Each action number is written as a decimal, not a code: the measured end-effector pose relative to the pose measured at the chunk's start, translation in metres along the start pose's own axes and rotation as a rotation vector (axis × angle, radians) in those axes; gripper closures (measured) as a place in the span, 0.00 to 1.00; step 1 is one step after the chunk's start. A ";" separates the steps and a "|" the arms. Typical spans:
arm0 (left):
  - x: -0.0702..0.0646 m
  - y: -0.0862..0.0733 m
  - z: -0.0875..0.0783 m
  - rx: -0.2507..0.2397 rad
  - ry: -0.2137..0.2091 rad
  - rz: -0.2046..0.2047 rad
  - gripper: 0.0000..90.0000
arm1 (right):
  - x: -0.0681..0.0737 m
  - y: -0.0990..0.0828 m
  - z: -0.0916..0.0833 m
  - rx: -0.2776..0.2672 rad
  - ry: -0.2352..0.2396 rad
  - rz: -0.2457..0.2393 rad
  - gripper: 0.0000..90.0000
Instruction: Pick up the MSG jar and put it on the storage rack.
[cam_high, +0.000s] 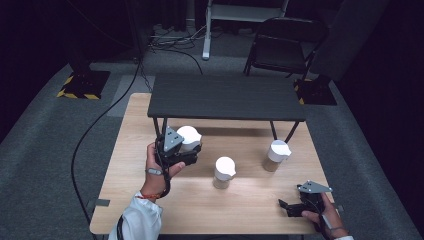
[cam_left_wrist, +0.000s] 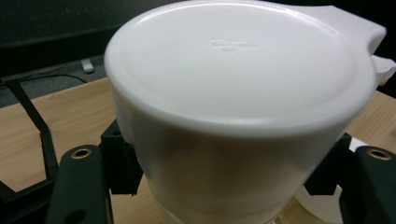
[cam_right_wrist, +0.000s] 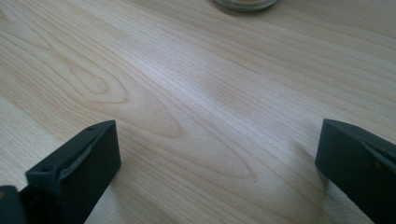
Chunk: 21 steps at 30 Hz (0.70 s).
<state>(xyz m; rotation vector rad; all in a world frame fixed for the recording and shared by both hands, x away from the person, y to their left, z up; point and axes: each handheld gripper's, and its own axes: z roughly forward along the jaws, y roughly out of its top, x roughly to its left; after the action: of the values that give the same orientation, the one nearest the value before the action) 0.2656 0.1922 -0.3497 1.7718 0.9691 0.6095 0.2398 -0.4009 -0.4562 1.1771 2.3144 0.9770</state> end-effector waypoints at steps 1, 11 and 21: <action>0.000 0.003 -0.001 -0.003 0.000 0.003 0.33 | 0.000 0.000 0.000 0.000 0.000 0.000 0.00; -0.003 0.026 -0.007 -0.023 0.004 0.032 0.33 | 0.000 0.000 0.000 0.000 0.000 0.000 0.00; -0.007 0.051 -0.012 -0.063 0.012 0.041 0.33 | 0.000 0.000 0.000 0.000 0.000 0.000 0.00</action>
<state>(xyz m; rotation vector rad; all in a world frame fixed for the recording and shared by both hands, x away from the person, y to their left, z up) 0.2694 0.1831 -0.2981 1.7376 0.9134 0.6704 0.2399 -0.4009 -0.4562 1.1770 2.3145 0.9769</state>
